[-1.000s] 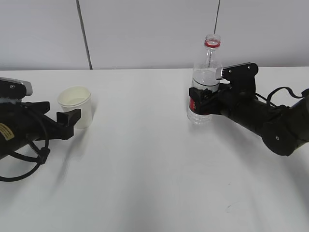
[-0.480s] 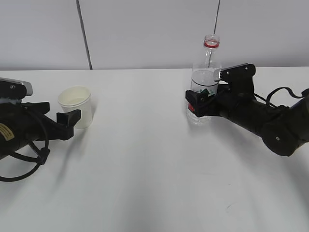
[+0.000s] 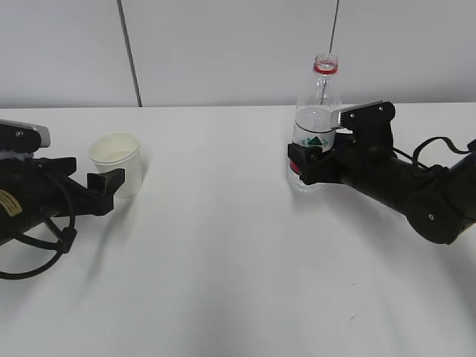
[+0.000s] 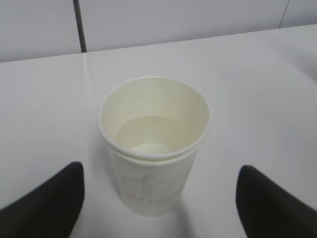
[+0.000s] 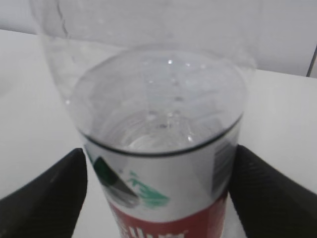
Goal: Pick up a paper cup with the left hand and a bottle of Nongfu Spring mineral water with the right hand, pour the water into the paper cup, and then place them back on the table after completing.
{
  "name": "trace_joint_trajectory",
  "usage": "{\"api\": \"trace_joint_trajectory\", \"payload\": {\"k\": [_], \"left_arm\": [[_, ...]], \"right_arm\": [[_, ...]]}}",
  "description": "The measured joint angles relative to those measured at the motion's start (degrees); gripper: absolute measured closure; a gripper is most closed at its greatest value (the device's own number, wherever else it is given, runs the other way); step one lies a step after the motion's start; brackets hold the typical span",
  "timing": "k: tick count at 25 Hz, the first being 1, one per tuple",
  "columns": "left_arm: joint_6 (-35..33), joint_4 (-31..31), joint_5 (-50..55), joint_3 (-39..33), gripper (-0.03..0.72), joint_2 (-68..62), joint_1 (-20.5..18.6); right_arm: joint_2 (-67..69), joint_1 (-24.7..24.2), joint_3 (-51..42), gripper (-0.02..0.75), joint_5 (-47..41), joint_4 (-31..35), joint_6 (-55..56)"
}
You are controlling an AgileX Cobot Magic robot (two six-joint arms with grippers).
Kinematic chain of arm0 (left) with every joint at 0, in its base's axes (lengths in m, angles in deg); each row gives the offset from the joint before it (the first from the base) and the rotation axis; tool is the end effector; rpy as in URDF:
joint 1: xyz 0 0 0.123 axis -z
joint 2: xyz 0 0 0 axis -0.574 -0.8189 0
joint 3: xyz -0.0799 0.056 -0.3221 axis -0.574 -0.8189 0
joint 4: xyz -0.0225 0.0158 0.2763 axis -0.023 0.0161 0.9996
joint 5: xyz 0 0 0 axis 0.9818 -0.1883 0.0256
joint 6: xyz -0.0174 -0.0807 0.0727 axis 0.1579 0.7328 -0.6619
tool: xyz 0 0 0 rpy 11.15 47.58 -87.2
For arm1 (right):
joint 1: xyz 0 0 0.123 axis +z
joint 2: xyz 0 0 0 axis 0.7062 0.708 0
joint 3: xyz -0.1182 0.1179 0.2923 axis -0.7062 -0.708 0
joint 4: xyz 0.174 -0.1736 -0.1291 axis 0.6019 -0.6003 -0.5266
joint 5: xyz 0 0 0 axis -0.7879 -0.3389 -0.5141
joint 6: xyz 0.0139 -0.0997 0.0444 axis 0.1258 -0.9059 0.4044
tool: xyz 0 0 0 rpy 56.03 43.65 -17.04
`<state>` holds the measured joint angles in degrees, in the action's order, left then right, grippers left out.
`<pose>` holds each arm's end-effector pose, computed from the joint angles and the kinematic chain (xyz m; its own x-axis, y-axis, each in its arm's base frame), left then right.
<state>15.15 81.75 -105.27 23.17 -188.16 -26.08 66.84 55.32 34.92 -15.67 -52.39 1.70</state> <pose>0.3340 -0.0779 0.1344 -0.2985 0.0807 -0.9510 0.3751 0.9261 -0.0391 0.4365 0.1025 0.1251 -0.2354 -0.0662 -0.9697 -0.3742 0.9270 0.0275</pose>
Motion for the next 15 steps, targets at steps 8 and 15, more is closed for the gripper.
{"api": "trace_joint_trajectory", "payload": {"k": [8, 15], "left_arm": [[0.0, 0.0, 0.0, 0.0, 0.115, 0.0, 0.0], [0.0, 0.0, 0.6, 0.0, 0.115, 0.0, 0.0]], "right_arm": [[-4.4, 0.0, -5.0, 0.078, -0.7, 0.0, 0.0], [-9.1, 0.0, -9.7, 0.088, -1.7, 0.2, -0.1]]}}
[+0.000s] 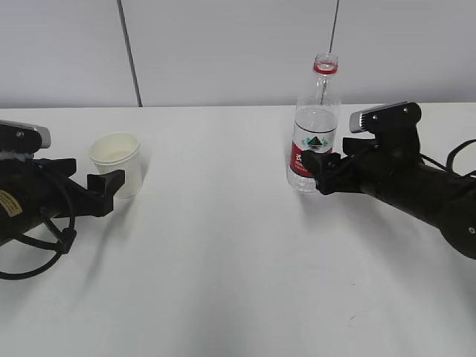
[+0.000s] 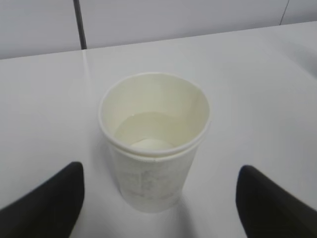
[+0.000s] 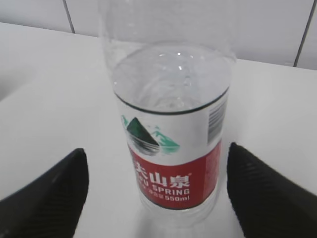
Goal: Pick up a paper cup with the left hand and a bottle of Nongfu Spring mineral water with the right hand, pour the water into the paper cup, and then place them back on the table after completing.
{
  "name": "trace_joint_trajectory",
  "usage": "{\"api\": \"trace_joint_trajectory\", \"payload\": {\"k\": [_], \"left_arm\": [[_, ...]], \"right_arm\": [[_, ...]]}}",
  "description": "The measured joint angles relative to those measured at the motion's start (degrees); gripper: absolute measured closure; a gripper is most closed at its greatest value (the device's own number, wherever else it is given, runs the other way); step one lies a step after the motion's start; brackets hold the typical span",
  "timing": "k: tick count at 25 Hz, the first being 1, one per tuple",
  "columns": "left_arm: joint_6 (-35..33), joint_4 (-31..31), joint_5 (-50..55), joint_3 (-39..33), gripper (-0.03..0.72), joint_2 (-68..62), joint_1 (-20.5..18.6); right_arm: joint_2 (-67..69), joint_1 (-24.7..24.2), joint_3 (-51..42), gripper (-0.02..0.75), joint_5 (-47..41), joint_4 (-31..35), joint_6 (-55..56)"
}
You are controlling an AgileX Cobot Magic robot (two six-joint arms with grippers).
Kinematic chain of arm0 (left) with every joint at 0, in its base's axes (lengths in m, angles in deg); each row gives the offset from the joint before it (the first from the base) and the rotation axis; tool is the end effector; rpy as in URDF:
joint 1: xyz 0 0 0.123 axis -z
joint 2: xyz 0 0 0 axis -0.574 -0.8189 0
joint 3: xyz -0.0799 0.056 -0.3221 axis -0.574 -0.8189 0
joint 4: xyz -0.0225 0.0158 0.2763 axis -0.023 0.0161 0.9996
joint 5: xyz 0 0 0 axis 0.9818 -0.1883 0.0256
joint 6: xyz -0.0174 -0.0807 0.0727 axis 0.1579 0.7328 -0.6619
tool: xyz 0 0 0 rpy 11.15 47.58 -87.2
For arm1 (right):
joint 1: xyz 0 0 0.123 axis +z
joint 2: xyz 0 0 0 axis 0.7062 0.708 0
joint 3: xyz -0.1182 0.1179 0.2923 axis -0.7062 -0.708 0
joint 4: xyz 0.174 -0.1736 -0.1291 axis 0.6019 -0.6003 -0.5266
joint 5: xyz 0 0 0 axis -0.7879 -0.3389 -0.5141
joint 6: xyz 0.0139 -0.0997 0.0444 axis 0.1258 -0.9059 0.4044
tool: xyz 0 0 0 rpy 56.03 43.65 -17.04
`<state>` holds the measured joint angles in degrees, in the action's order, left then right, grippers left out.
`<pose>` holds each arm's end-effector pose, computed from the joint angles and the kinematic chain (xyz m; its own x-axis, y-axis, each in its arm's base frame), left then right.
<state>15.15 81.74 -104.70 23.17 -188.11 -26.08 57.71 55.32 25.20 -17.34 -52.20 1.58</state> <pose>0.3337 -0.0777 0.1336 -0.3063 0.0841 -0.9482 0.3739 0.9266 -0.0386 0.3888 0.0930 0.1484 -0.2706 -0.0783 -0.9595 -0.3678 0.9295 0.0278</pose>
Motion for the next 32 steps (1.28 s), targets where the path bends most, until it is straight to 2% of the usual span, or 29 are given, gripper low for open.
{"api": "trace_joint_trajectory", "payload": {"k": [9, 16, 22, 28, 32], "left_arm": [[0.0, 1.1, 6.8, 0.0, 0.115, 5.6, 0.0], [0.2, 1.1, 16.5, -0.1, 0.115, 12.1, 0.0], [4.1, 1.1, 29.3, -0.2, 0.115, 18.0, 0.0], [9.9, 0.9, 44.6, -0.3, 0.115, 23.5, 0.0], [11.1, -3.4, 59.7, 0.6, 0.115, 28.9, 0.0]], "right_arm": [[-8.3, 0.0, -2.7, 0.106, -11.9, 0.0, -1.6], [-14.8, 0.0, -2.7, 0.127, -22.2, 0.0, -1.7], [-21.4, 0.0, -2.8, 0.148, -34.2, 0.0, 3.4], [-31.1, 0.0, -3.1, 0.148, -51.5, 0.7, 8.7], [-37.5, 0.0, -3.1, 0.149, -62.7, 5.1, 9.6]]}}
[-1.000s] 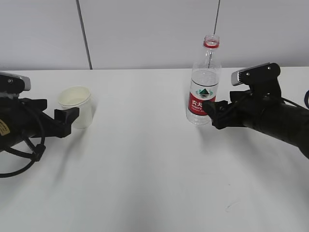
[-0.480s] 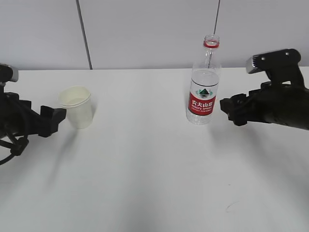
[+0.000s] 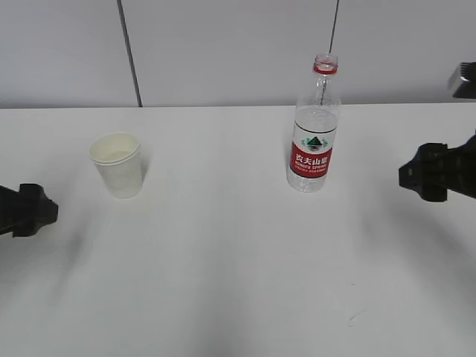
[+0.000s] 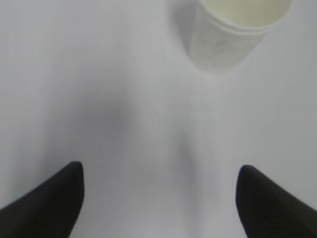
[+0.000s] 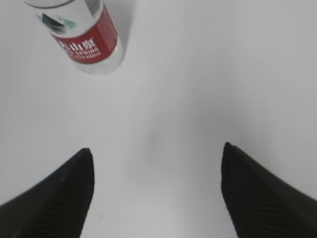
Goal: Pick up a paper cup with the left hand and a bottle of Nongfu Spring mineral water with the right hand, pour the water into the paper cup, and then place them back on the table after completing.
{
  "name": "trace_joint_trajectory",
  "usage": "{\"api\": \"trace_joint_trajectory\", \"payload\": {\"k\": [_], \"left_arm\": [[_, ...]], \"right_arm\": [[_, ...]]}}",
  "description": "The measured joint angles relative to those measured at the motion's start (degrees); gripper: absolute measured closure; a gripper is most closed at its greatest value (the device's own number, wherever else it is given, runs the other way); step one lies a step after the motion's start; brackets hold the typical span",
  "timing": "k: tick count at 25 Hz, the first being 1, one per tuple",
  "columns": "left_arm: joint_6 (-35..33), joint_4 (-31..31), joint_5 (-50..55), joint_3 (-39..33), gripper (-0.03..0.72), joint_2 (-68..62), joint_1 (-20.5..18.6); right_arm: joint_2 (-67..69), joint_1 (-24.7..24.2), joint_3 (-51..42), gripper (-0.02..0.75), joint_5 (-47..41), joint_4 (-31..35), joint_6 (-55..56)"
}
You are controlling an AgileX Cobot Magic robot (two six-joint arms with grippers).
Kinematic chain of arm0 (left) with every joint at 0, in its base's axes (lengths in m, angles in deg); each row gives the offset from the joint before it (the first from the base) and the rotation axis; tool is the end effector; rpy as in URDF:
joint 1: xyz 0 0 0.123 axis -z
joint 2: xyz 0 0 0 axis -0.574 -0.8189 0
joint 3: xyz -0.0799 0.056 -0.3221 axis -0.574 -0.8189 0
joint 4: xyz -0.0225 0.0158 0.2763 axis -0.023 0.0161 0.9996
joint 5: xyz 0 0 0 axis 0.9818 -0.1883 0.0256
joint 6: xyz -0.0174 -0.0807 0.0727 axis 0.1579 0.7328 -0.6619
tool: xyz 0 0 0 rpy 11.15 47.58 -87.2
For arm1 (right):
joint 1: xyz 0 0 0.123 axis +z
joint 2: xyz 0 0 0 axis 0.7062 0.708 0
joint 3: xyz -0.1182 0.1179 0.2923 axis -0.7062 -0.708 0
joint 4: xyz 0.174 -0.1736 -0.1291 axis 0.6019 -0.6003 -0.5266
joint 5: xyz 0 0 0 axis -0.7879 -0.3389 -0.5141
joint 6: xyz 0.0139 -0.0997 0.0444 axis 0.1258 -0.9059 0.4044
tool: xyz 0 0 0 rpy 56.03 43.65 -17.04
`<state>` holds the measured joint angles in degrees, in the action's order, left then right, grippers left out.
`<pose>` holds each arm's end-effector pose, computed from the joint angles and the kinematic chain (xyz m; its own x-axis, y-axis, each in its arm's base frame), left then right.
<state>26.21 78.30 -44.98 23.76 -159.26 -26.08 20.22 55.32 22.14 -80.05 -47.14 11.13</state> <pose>0.2610 -0.0393 0.1991 -0.7451 0.0165 -0.6668 0.0712 0.9960 -0.0548 0.2701 0.0448 0.2582 -0.6941 0.0192 -0.7196 -0.0508 0.9958 0.0756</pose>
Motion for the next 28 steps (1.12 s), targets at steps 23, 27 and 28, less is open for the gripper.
{"api": "trace_joint_trajectory", "payload": {"k": [23, 27, 28], "left_arm": [[-6.4, -11.4, 65.4, 17.8, 0.163, 8.9, 0.0], [-7.2, -12.9, 65.5, 17.8, 0.174, 9.4, 0.0], [-7.5, -12.9, 65.5, 17.8, 0.175, 9.4, 0.0]], "right_arm": [[-5.9, 0.0, 15.7, 0.15, -55.9, 5.6, -2.7], [-5.9, 0.0, 15.7, 0.15, -56.0, 7.6, -3.5], [-5.9, 0.0, 15.7, 0.15, -56.0, 7.7, -3.6]]}}
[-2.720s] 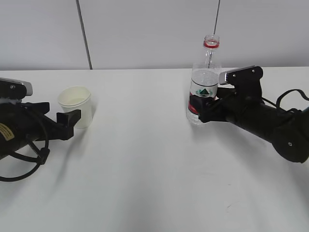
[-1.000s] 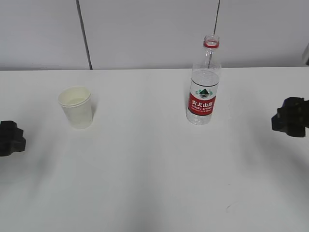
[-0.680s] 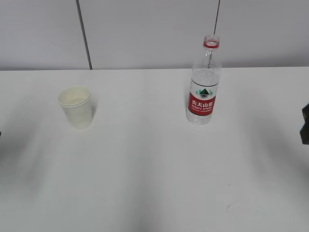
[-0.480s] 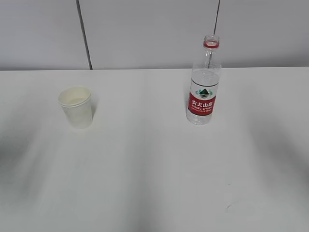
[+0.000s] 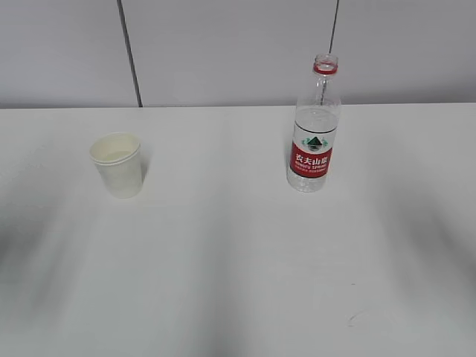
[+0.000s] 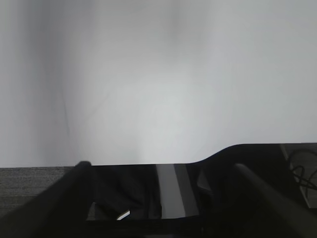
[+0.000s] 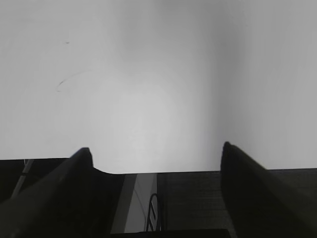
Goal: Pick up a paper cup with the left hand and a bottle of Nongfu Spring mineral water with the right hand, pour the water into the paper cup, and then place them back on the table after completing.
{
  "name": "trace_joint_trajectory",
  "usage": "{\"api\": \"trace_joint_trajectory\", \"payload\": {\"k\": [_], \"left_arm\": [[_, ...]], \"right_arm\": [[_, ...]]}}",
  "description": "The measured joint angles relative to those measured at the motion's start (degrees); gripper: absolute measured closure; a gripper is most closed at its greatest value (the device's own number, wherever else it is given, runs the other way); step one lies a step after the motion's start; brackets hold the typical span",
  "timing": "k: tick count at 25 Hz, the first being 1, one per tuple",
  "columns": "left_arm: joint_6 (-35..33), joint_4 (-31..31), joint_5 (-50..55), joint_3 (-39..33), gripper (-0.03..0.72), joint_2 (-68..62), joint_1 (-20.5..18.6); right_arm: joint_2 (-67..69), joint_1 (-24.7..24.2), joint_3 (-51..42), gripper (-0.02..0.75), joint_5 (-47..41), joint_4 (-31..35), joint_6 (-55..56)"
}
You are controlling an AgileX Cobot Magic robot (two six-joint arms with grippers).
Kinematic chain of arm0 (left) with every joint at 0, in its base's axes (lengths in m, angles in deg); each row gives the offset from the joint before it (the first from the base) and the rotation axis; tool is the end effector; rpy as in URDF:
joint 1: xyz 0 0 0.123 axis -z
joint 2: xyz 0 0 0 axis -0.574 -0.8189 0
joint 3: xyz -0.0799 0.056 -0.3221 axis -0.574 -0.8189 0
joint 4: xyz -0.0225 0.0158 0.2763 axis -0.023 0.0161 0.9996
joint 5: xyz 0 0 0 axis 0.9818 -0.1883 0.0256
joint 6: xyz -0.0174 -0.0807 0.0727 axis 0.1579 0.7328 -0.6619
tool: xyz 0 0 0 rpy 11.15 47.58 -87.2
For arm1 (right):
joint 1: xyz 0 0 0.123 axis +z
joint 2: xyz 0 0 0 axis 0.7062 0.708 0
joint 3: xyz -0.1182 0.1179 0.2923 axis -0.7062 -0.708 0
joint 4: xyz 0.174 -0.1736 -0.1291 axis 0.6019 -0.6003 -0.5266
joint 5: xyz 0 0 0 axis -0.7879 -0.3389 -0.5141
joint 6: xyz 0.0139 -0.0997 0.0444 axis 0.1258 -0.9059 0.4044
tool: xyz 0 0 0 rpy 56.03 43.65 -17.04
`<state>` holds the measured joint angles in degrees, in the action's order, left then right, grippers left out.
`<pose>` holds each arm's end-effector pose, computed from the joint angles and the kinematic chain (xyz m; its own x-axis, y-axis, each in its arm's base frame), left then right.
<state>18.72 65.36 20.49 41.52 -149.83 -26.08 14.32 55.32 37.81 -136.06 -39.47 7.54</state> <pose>0.1976 -0.0320 0.2800 -0.9976 -0.0329 -0.0603 -0.0318 0.9993 -0.0194 0.2069 0.0338 0.3194 -0.9769 0.0592 -0.2052 0.0579 0.9982 0.0121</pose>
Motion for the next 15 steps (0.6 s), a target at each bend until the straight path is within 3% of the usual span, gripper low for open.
{"api": "trace_joint_trajectory", "payload": {"k": [5, 10, 15], "left_arm": [[-1.4, 0.0, 0.0, 0.0, 0.175, 0.6, 0.0], [-2.0, 0.1, 0.1, 0.0, 0.175, 7.9, 0.0], [-3.2, 0.5, 1.1, 0.0, 0.176, 19.5, 0.0]], "right_arm": [[-0.1, 0.0, 0.0, 0.15, 0.0, 2.6, -0.5], [-3.9, 0.0, -0.8, 0.15, -0.1, 10.5, -2.5], [-12.8, 0.0, -2.0, 0.15, -0.5, 10.5, -4.2]]}}
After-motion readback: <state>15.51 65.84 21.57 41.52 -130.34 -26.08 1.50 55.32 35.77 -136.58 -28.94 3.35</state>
